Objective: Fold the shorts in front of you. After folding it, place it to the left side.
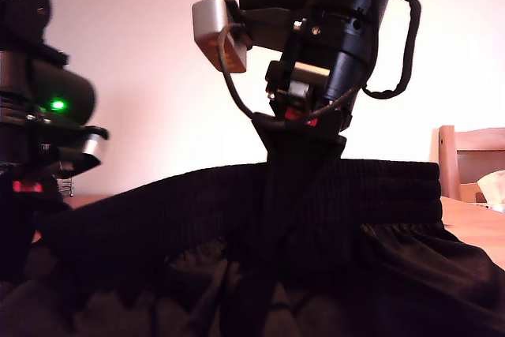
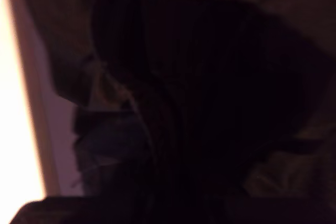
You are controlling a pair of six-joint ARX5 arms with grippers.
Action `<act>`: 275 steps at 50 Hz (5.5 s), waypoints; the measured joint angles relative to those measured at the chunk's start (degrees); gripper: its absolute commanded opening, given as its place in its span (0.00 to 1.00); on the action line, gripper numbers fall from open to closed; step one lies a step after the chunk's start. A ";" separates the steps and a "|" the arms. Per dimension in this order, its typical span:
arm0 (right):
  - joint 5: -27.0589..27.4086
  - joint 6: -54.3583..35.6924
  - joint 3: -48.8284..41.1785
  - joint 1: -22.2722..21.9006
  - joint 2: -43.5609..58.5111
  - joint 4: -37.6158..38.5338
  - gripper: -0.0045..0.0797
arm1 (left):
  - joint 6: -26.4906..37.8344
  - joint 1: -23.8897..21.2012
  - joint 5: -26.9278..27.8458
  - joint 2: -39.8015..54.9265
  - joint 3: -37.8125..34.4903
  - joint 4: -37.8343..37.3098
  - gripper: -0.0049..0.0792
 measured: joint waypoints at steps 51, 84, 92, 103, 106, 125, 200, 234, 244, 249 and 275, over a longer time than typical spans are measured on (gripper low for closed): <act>3.10 0.02 8.79 -7.02 0.00 7.74 0.04 | 2.56 2.10 -4.96 -6.86 11.80 10.93 0.04; 3.06 1.25 8.79 -8.70 0.00 9.03 0.04 | 22.86 -1.14 9.53 -7.34 16.74 7.76 0.59; 2.93 1.25 8.79 -9.38 0.00 9.25 0.04 | 27.21 -2.78 12.13 -9.11 16.74 5.68 0.59; 2.58 1.25 8.79 -9.79 0.00 10.62 0.04 | 28.41 -3.82 12.37 -10.08 16.76 1.42 0.73; 1.40 1.25 8.79 -9.94 0.00 10.78 0.04 | 28.41 -4.48 12.37 -10.08 16.76 1.36 0.76; -0.13 1.25 8.79 -10.03 0.00 10.60 0.04 | 29.97 -7.80 10.56 -9.97 16.76 4.63 0.76; 5.14 -0.35 8.79 -11.47 0.00 11.54 0.04 | 34.03 -7.26 -10.54 -2.36 27.26 -4.15 0.03; 9.09 -4.79 12.94 -11.56 0.02 11.23 0.04 | 33.38 -6.12 -15.61 -2.36 28.30 -2.05 0.03; 8.02 -4.79 19.39 -11.52 0.02 -0.39 0.04 | 29.14 -7.26 -15.50 -2.36 35.41 -12.61 0.03; 5.84 -4.17 23.45 -11.52 0.02 -7.06 0.04 | 25.46 -7.58 -14.97 -2.36 39.50 -18.71 0.03; 1.92 2.58 30.05 -11.43 -1.46 -27.71 0.04 | 16.24 -10.73 -7.13 -4.63 39.65 -21.64 0.03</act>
